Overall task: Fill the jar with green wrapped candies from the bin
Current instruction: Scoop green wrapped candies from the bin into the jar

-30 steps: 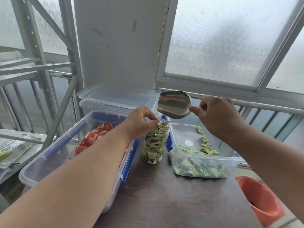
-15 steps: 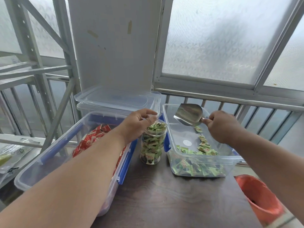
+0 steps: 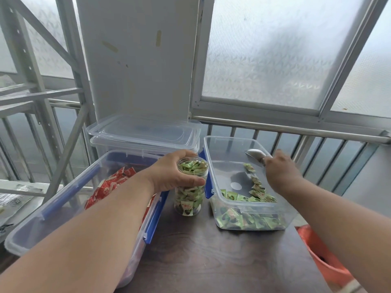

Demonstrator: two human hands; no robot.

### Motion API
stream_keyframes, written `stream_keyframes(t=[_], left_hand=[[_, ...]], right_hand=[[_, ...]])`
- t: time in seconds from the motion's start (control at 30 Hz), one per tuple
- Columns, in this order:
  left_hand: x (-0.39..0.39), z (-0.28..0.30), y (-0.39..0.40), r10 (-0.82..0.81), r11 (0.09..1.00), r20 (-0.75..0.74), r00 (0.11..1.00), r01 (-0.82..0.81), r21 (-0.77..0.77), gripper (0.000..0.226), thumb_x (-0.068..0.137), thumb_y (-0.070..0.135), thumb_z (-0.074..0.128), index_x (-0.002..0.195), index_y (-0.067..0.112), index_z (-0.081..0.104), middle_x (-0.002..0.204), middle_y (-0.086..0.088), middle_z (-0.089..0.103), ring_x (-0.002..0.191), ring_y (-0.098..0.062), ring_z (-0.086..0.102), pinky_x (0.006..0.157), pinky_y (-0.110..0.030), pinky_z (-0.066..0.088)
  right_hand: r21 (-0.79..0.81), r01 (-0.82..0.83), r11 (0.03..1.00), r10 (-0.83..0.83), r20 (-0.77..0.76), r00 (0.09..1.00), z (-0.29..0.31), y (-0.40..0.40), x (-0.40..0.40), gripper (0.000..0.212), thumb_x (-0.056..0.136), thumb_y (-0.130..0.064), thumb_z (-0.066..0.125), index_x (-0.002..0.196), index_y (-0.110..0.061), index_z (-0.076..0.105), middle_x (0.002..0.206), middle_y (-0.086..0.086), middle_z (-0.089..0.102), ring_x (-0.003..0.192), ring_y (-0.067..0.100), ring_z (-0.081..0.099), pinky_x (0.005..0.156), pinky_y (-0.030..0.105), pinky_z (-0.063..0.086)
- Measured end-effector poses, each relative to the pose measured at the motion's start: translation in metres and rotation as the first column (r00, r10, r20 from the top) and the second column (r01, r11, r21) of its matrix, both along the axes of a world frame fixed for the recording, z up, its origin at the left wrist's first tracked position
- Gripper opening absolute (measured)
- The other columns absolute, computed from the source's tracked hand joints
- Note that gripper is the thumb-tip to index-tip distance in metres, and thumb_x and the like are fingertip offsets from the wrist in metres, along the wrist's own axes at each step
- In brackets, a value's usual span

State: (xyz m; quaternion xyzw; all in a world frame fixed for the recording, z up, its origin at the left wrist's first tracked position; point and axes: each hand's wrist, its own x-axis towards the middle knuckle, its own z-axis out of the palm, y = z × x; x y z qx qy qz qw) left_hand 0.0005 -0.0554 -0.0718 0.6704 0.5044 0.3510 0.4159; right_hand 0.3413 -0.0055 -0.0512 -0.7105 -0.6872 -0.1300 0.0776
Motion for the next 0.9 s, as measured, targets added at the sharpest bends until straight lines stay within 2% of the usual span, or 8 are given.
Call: stream_keyframes(t=[0.2,0.23,0.33,0.4,0.5,0.63,0.77,0.9], left_hand=[[0.001,0.001,0.000,-0.008,1.000,0.007,1.000,0.008,0.001,0.091,0.065,0.048,0.107,0.144,0.038,0.064,0.132,0.005,0.075,0.122,-0.017,0.073,0.106,-0.045,0.064],[0.000,0.001,0.001,-0.005,1.000,0.002,1.000,0.005,0.002,0.089,0.065,0.049,0.107,0.143,0.039,0.064,0.132,0.006,0.075,0.122,-0.016,0.073,0.106,-0.045,0.064],[0.000,0.001,0.001,-0.013,1.000,-0.015,1.000,0.013,0.004,0.083,0.069,0.048,0.105,0.141,0.041,0.064,0.132,0.007,0.073,0.121,-0.015,0.072,0.104,-0.043,0.064],[0.001,0.001,0.001,-0.011,1.000,-0.014,1.000,0.011,0.006,0.080,0.072,0.044,0.105,0.140,0.040,0.064,0.132,0.006,0.073,0.121,-0.015,0.072,0.103,-0.041,0.064],[0.002,0.003,0.000,-0.014,1.000,-0.003,1.000,0.014,0.003,0.077,0.075,0.039,0.104,0.141,0.037,0.064,0.131,0.005,0.073,0.120,-0.016,0.072,0.101,-0.039,0.064],[0.002,0.002,0.001,-0.015,1.000,-0.006,1.000,0.015,0.001,0.073,0.076,0.039,0.104,0.138,0.039,0.065,0.130,0.004,0.074,0.119,-0.016,0.073,0.099,-0.037,0.063],[0.002,0.001,0.000,-0.013,1.000,-0.004,1.000,0.013,0.003,0.071,0.075,0.039,0.103,0.136,0.039,0.066,0.129,0.003,0.075,0.118,-0.017,0.073,0.096,-0.036,0.063],[0.002,0.000,0.002,-0.009,1.000,-0.003,1.000,0.009,0.015,0.070,0.074,0.040,0.104,0.134,0.039,0.067,0.126,0.004,0.077,0.117,-0.018,0.075,0.100,-0.041,0.064]], right_hand=[[-0.118,-0.024,0.993,0.029,0.037,0.999,-0.001,0.004,-0.010,0.045,0.105,-0.013,0.039,0.147,-0.003,0.051,0.127,0.016,0.050,0.116,0.037,0.053,0.098,0.050,0.049],[-0.126,-0.025,0.992,0.032,0.054,0.998,-0.003,0.004,-0.009,0.045,0.104,-0.011,0.040,0.147,-0.004,0.052,0.128,0.016,0.051,0.114,0.036,0.054,0.096,0.049,0.050],[-0.117,-0.059,0.991,0.072,0.106,0.992,0.000,0.003,-0.005,0.042,0.099,-0.006,0.045,0.136,-0.012,0.064,0.106,0.010,0.054,0.093,0.028,0.057,0.084,0.040,0.054],[-0.150,-0.085,0.985,0.100,0.094,0.991,0.009,0.002,-0.002,0.039,0.095,-0.003,0.047,0.126,-0.015,0.068,0.101,0.007,0.060,0.084,0.025,0.057,0.077,0.035,0.056],[-0.208,-0.123,0.970,0.138,0.059,0.989,0.025,-0.001,0.001,0.037,0.094,-0.001,0.046,0.114,-0.018,0.072,0.103,0.009,0.071,0.088,0.027,0.060,0.081,0.035,0.054],[-0.085,-0.136,0.987,0.142,0.068,0.987,0.030,0.001,0.005,0.037,0.093,-0.001,0.049,0.117,-0.016,0.073,0.096,0.008,0.057,0.085,0.025,0.055,0.070,0.032,0.043],[-0.045,-0.063,0.997,0.071,0.216,0.974,0.031,-0.008,0.003,0.030,0.094,-0.012,0.051,0.116,-0.014,0.072,0.091,0.006,0.047,0.083,0.027,0.052,0.076,0.040,0.054],[-0.139,-0.026,0.990,0.059,0.243,0.968,0.029,-0.021,-0.001,0.032,0.092,-0.010,0.056,0.122,-0.010,0.068,0.091,0.007,0.056,0.084,0.026,0.059,0.079,0.039,0.059]])
